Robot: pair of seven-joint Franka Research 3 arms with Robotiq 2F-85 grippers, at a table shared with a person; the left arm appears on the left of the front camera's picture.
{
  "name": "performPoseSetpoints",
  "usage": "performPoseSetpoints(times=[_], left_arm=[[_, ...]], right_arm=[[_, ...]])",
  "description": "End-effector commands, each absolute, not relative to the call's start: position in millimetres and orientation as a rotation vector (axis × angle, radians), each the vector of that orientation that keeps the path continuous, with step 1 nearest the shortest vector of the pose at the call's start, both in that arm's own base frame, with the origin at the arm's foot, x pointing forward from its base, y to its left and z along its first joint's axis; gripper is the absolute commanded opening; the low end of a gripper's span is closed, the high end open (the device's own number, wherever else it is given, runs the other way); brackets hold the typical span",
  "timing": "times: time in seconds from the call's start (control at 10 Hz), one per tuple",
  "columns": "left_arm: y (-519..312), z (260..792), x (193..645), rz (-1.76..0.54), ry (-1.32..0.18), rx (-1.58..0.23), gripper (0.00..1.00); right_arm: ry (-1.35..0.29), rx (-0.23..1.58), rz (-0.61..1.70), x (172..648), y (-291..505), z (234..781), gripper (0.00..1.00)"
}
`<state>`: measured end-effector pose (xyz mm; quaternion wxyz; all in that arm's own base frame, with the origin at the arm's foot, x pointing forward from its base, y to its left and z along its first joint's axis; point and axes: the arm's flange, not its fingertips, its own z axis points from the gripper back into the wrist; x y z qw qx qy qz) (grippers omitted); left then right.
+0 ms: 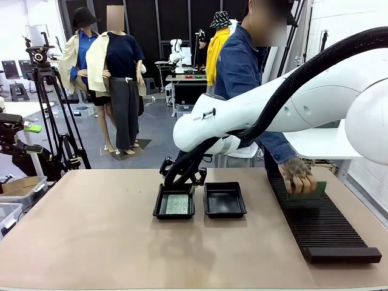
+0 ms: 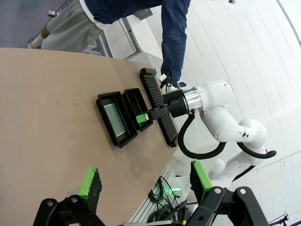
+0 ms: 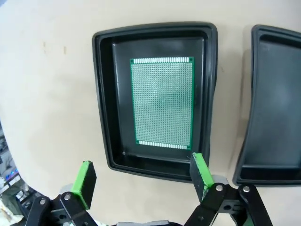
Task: Inspect and transfer BCBs to ESD trays.
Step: Pick up the Blank PCB from the PCB Rack and place it in the left ESD tray.
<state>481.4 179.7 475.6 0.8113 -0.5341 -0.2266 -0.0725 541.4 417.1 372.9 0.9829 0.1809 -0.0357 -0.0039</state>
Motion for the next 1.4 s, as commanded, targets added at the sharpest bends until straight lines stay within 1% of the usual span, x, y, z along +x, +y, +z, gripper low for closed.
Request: performPoseSetpoints(times=[0.0,0.1,1.3], left_arm=[[179.9,478.6,480.8,-0.145,-0.484,-1.14,1.0],[179.9,478.6,480.8,-0.145,-0.484,-1.14,1.0],[179.9,478.6,480.8,-0.145,-0.484,-1.14,1.0]], right_arm=[[-0.077,0.317,-0.031,541.0,423.8,379.4,1.0],[-0.072,0.364,-0.008,541.4,417.1,372.9,1.0],[-0.072,0.364,-0.008,541.4,417.1,372.9,1.0]])
